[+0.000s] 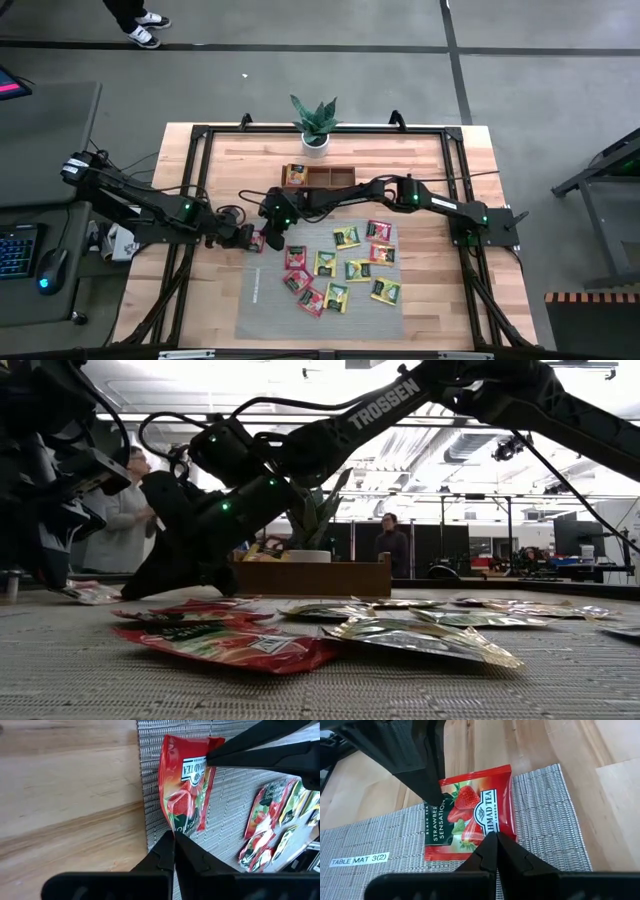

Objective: Pick & Place Tea
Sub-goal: Put the red tea bag into the middle section of the wooden organizer

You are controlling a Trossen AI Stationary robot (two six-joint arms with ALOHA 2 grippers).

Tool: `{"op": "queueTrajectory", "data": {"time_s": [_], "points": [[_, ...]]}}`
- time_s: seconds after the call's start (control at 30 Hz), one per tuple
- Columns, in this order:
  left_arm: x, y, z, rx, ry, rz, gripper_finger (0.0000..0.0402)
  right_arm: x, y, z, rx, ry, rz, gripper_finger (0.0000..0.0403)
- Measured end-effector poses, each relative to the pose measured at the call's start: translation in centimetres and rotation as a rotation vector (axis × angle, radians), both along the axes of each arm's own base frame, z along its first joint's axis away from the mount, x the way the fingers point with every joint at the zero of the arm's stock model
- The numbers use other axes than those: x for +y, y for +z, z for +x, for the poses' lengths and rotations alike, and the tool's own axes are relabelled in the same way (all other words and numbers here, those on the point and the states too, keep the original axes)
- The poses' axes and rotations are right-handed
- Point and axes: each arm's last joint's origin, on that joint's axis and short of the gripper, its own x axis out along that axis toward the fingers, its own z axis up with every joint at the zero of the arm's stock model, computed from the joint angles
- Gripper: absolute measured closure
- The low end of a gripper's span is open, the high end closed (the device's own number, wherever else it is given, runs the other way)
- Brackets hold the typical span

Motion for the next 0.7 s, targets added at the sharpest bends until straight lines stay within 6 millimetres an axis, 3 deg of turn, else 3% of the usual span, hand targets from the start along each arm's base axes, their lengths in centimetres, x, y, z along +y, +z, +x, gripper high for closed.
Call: {"op": "queueTrajectory", "data": {"time_s": [0.37, 0.7], "points": [[0.1, 0.6, -0.2, -0.062, -0.023, 0.026, 0.0401, 0.1, 0.8, 0.0, 0.040, 0.012, 0.009, 0.0403], [0.2, 1.2, -0.3, -0.129, -0.108, 0.084, 0.0401, -0.1, 2.9, -1.1, 0.107, 0.051, -0.034, 0.0403]]}}
